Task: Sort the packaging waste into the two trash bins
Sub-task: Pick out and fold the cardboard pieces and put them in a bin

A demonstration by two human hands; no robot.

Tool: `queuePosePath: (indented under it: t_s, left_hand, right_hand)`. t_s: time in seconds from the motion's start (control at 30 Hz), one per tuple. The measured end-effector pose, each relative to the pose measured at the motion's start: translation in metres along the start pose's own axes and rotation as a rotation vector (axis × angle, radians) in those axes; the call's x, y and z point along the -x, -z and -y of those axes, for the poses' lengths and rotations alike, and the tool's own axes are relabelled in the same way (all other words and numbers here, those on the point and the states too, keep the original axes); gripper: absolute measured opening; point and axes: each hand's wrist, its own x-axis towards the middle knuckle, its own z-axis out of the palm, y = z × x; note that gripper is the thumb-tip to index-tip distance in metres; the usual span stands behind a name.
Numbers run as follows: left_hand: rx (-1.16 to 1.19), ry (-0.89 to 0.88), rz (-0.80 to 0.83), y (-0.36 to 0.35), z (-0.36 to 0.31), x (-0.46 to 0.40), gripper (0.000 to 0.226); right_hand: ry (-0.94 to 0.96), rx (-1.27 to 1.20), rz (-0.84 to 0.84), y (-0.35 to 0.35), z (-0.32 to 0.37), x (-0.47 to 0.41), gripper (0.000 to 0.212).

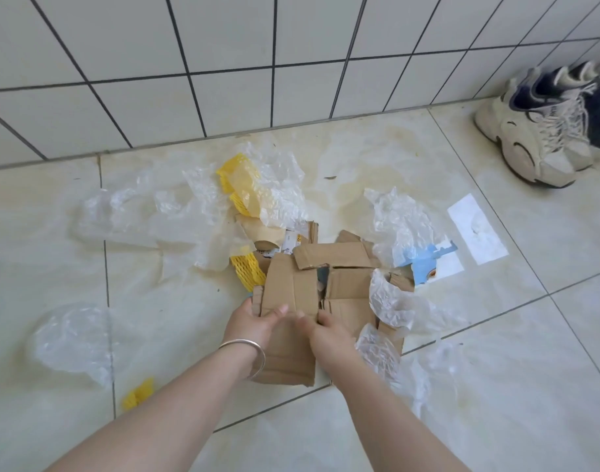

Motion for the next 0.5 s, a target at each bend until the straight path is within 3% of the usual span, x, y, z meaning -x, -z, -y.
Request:
queuePosePath:
  t_s: [0.07, 0.17, 0.5]
  left_hand:
    - [0.002, 0.007, -0.024, 0.001, 0.001, -0.005, 0.025]
    - [-0.025, -0.004, -0.034, 0.003, 0.001, -0.011, 0.018]
    - [-0.084, -0.043, -0.056, 0.006, 0.002, -0.031, 0.012]
  right_hand:
    - [-0.1, -0.193, -0.089, -0.001, -0.002, -0.015, 0.041]
    - [-0.197, -0.497, -0.207, 0.003, 0.005, -0.041, 0.05]
    - [-0.328, -0.743, -0.27, -0.002, 0.044, -0.085, 0.031]
